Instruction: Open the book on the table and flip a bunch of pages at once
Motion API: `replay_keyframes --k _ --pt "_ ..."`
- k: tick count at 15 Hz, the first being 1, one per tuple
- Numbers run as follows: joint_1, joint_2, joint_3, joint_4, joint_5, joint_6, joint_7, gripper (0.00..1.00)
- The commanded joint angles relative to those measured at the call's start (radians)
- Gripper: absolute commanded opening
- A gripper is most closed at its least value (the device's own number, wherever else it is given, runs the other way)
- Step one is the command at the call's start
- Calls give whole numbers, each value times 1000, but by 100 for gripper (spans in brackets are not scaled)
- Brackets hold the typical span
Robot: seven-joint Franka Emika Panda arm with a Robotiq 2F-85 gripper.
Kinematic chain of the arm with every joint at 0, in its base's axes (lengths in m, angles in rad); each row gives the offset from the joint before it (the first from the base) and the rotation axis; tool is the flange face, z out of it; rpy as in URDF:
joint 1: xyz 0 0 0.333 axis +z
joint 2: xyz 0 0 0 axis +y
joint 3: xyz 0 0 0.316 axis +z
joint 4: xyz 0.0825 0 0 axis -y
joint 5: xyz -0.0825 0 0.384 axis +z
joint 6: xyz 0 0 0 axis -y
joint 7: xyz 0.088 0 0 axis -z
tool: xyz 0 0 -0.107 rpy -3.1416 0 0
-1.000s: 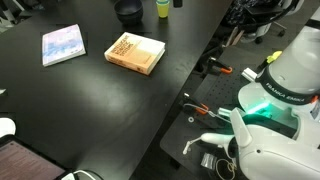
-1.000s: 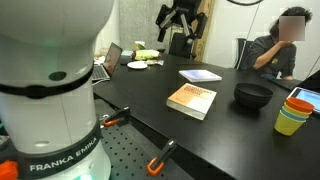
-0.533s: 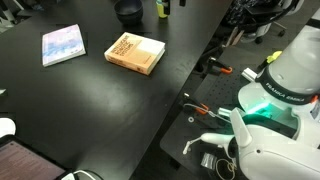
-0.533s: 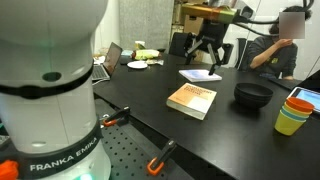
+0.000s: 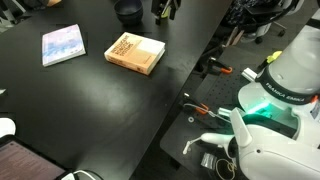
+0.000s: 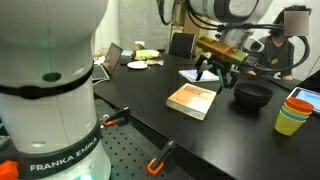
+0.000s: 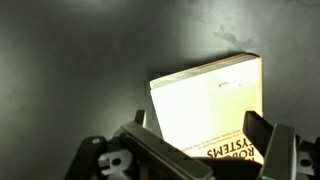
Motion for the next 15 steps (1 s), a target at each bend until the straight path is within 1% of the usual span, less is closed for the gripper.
replay_keyframes --k 1,4,6,12,15 --pt "-46 129 45 100 146 21 -149 100" --pt "-103 214 98 166 242 9 -250 100" --pt "-138 262 130 204 278 0 -298 100" --pt "-210 396 190 300 263 -13 -321 100" --pt "-235 444 220 340 257 -26 -323 100"
